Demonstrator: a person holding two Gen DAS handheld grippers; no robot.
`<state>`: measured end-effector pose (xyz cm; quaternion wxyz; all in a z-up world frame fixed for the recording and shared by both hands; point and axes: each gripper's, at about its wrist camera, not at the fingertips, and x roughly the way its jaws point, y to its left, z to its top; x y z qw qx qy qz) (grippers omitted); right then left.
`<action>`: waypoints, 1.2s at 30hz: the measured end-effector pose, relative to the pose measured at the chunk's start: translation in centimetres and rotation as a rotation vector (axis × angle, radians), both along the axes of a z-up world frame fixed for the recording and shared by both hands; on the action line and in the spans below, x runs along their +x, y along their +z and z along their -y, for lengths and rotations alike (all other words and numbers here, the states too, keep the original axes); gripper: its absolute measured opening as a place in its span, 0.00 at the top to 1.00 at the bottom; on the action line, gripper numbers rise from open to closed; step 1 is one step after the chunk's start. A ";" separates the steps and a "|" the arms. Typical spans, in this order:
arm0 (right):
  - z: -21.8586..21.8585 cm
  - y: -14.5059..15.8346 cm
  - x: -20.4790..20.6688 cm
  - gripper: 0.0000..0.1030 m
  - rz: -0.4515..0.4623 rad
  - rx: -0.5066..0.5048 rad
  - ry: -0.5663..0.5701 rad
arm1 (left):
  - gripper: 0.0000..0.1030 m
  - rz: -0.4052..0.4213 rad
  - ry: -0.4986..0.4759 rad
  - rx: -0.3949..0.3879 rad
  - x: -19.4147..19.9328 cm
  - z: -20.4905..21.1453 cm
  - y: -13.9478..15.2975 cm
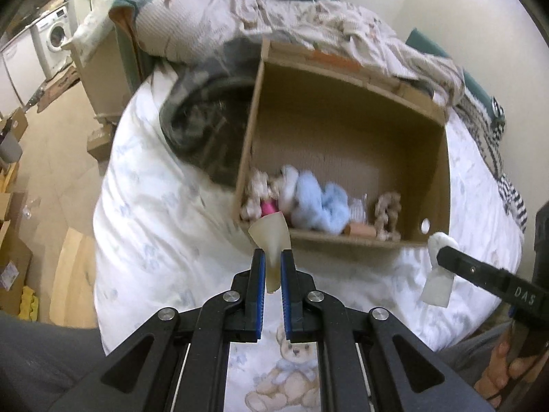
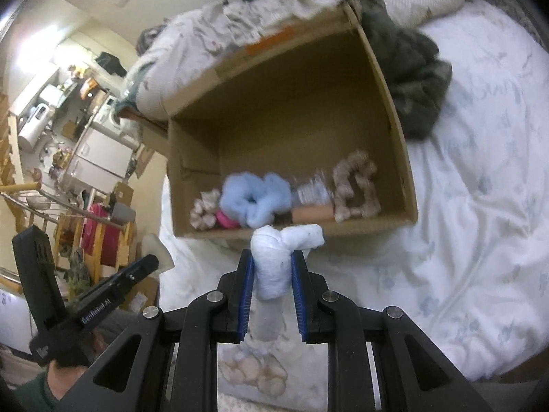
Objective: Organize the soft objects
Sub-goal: 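Carry the white sock into the box while left carries the tan piece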
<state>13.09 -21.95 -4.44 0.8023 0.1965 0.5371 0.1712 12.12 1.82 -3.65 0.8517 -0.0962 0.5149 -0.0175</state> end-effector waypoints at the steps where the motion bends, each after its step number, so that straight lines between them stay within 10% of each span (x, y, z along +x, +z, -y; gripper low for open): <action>1: 0.1 0.4 0.1 0.77 0.022 0.002 -0.006 | 0.92 0.010 0.001 0.002 0.3 -0.2 0.4; 16: 1.5 4.3 4.3 0.77 0.173 -0.036 -0.029 | 0.92 0.182 -0.070 0.061 6.1 0.7 4.7; 22: 1.8 1.3 5.4 0.77 0.121 -0.059 -0.070 | 0.92 0.265 -0.146 0.099 7.0 2.1 3.2; 36: 0.7 -1.0 6.6 0.77 0.073 -0.084 -0.047 | 0.92 0.154 -0.149 0.027 9.1 3.3 -0.4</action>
